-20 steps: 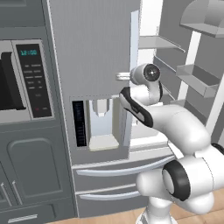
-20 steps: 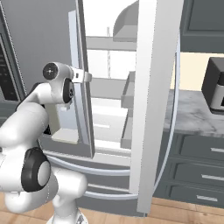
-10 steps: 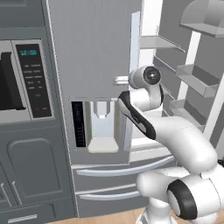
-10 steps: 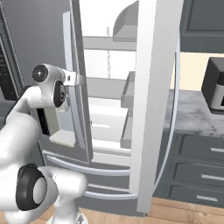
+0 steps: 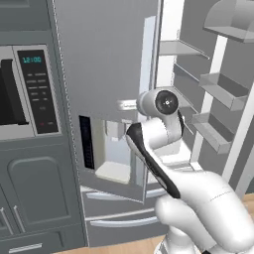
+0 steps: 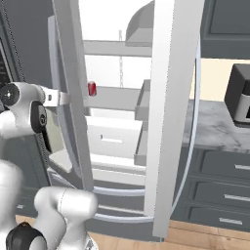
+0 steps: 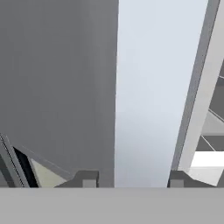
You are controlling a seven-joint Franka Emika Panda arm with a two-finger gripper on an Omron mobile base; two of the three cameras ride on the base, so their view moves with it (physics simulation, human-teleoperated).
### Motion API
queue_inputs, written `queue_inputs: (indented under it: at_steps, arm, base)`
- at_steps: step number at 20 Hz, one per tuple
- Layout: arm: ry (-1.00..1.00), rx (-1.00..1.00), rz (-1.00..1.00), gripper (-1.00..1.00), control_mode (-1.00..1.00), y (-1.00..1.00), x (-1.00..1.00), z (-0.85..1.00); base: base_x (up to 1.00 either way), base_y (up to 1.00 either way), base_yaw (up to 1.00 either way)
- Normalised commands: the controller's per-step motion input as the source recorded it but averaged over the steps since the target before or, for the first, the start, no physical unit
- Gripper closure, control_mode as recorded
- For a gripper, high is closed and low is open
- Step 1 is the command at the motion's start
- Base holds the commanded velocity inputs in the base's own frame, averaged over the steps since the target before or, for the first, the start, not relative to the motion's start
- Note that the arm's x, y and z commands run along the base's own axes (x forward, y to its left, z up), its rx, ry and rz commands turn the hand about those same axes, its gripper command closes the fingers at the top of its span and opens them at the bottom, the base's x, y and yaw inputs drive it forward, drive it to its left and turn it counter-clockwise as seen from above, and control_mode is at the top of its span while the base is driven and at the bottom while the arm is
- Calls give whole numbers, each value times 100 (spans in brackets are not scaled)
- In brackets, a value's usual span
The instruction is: Open the fridge, grab two sodas, and place both sodas inside the bowl with ice on the dining counter.
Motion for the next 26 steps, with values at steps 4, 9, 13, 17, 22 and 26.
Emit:
queue_inputs:
  at_steps: [4, 9, 13, 17, 22, 26]
  arm:
    - [0, 0, 2, -100, -100, 84, -78, -9]
    - [0, 14, 0, -100, -100, 9, -89, 2]
    - [-6, 33, 3, -100, -100, -48, -100, 16]
    - [-5, 42, 9, -100, -100, -80, -91, 19]
    - [5, 48, 18, -100, -100, -68, -13, 9]
    - [11, 38, 11, -100, -100, -29, 27, -1]
  base:
    - [0, 0, 0]
    - [0, 0, 0]
    - [0, 0, 0]
    - [0, 0, 0]
    - [0, 0, 0]
    - [0, 0, 0]
